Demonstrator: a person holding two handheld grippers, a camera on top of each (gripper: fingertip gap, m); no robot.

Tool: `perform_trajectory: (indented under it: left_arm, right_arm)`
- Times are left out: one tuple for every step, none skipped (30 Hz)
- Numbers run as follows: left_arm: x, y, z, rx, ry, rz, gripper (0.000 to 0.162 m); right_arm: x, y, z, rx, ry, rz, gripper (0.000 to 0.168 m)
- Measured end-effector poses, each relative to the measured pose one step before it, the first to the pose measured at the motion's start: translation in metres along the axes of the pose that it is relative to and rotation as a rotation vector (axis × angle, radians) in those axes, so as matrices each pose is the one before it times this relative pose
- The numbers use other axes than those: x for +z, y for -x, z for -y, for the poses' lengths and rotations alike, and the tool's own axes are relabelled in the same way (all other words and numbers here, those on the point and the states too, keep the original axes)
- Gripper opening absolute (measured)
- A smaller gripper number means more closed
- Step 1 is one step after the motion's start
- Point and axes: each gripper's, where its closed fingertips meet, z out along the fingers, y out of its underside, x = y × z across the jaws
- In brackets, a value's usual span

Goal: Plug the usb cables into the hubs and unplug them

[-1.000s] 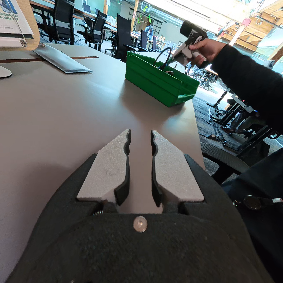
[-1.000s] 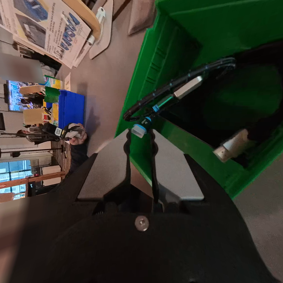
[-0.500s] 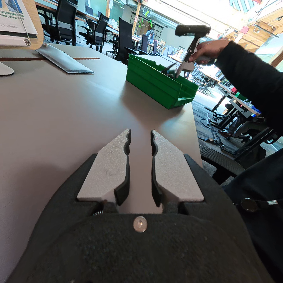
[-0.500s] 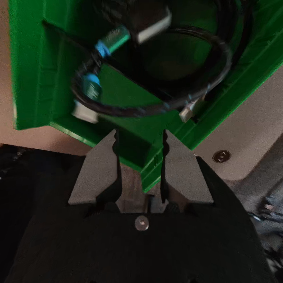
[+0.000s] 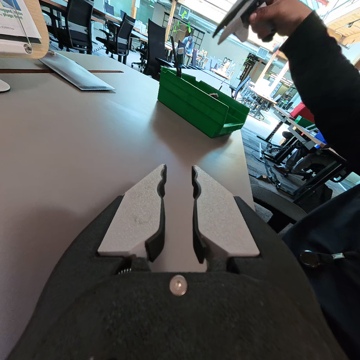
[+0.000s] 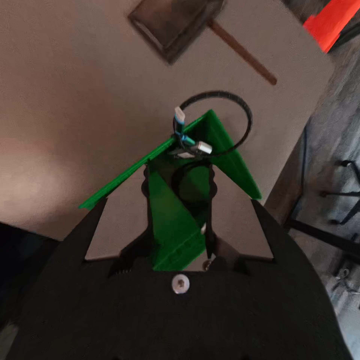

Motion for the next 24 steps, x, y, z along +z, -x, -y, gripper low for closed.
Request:
perform_trajectory:
  left_arm:
    - [-0.00016,0.00020,0.00020,-0.0015,-0.0016,0.0000,0.023]
    - [0.00003,0.00012,-0.00017,-0.0018,0.0009,-0.0010,0.023]
    - [0.00009,0.00003,-0.00008,-0.0017,0.0008,-0.0010,0.023]
    - [-0.00024,0.00011,0.00025,-0.0011,-0.0016,-0.0002,0.023]
    - [-0.00032,0.00020,0.00041,-0.0014,-0.0033,-0.0001,0.023]
    - [-0.00038,0.00010,0.00046,-0.0027,-0.0036,-0.0007,0.023]
    - [-0.00030,0.00021,0.00035,-0.0035,-0.0025,-0.0016,0.023]
    - [-0.00018,0.00009,0.00016,-0.0032,-0.0012,-0.0020,0.023]
    - [-0.00010,0.00000,0.00006,-0.0016,-0.0005,-0.0014,0.023]
    - [0.00010,-0.00024,-0.00012,0.0004,0.0006,-0.0010,0.023]
    - [0.00018,-0.00033,-0.00028,0.0017,0.0024,-0.0014,0.023]
    - [0.00026,-0.00058,-0.00059,0.0023,0.0042,-0.0021,0.024]
    - [0.00039,-0.00079,-0.00070,0.0036,0.0053,-0.0026,0.024]
    - [0.00041,-0.00086,-0.00087,0.0051,0.0060,-0.0024,0.024]
    - [0.00044,-0.00085,-0.00086,0.0058,0.0066,-0.0020,0.024]
    - [0.00027,-0.00061,-0.00073,0.0047,0.0051,-0.0010,0.024]
    - [0.00018,-0.00046,-0.00027,0.0029,0.0023,-0.0009,0.024]
    - [-0.00001,-0.00006,-0.00002,0.0004,0.0001,-0.0006,0.024]
    - [-0.00021,0.00014,0.00017,-0.0024,-0.0011,-0.0009,0.024]
    - [-0.00026,0.00037,0.00022,-0.0043,-0.0022,-0.0008,0.024]
    - [-0.00034,0.00019,0.00027,-0.0044,-0.0021,-0.0012,0.024]
    - [-0.00040,0.00009,0.00020,-0.0031,-0.0022,-0.0011,0.024]
    - [-0.00015,0.00016,0.00022,-0.0018,-0.0018,-0.0001,0.024]
    - [-0.00011,0.00004,0.00010,-0.0009,-0.0005,-0.0002,0.024]
  right_arm:
    - [0.00599,0.00269,0.01851,-0.0598,-0.0353,-0.0423,0.063]
    - [0.00744,0.00259,0.01750,-0.0603,-0.0297,-0.0375,0.064]
    - [0.00919,0.00481,0.01471,-0.0617,-0.0194,-0.0213,0.065]
    - [0.01003,0.00516,0.01147,-0.0587,-0.0042,-0.0116,0.065]
    - [0.01056,0.00476,0.00888,-0.0531,0.0104,-0.0018,0.067]
    - [0.01037,0.00697,0.00617,-0.0557,0.0208,0.0216,0.069]
    - [0.00998,0.00725,0.00271,-0.0616,0.0371,0.0255,0.072]
    - [0.00856,0.00300,-0.00134,-0.0581,0.0596,0.0134,0.071]
    - [0.00669,0.00132,-0.00354,-0.0513,0.0701,0.0170,0.068]
    - [0.00554,-0.00054,-0.00474,-0.0559,0.0712,0.0095,0.063]
    - [0.00471,-0.00436,-0.00690,-0.0697,0.0803,-0.0165,0.055]
    - [0.00410,-0.00452,-0.00912,-0.0762,0.0925,-0.0239,0.051]
    - [0.00470,-0.00102,-0.00891,-0.0624,0.0897,-0.0055,0.049]
    - [0.00551,0.00146,-0.00646,-0.0380,0.0756,0.0122,0.051]
    - [0.00503,0.00128,-0.00366,-0.0291,0.0626,0.0121,0.057]
    - [0.00342,-0.00018,-0.00054,-0.0310,0.0446,0.0008,0.056]
    - [0.00204,0.00007,0.00194,-0.0270,0.0262,-0.0012,0.046]
    - [0.00183,0.00145,0.00362,-0.0185,0.0111,0.0095,0.038]
    - [0.00206,0.00138,0.00470,-0.0113,-0.0004,0.0118,0.033]
    - [0.00207,-0.00026,0.00366,-0.0076,-0.0007,0.0010,0.033]
    - [0.00231,0.00024,0.00127,-0.0066,0.0053,0.0018,0.033]
    - [0.00301,0.00251,-0.00015,-0.0030,0.0072,0.0152,0.033]
    - [0.00415,0.00363,-0.00220,0.0011,0.0135,0.0216,0.030]
    - [0.00340,0.00352,-0.00339,0.0009,0.0159,0.0173,0.028]
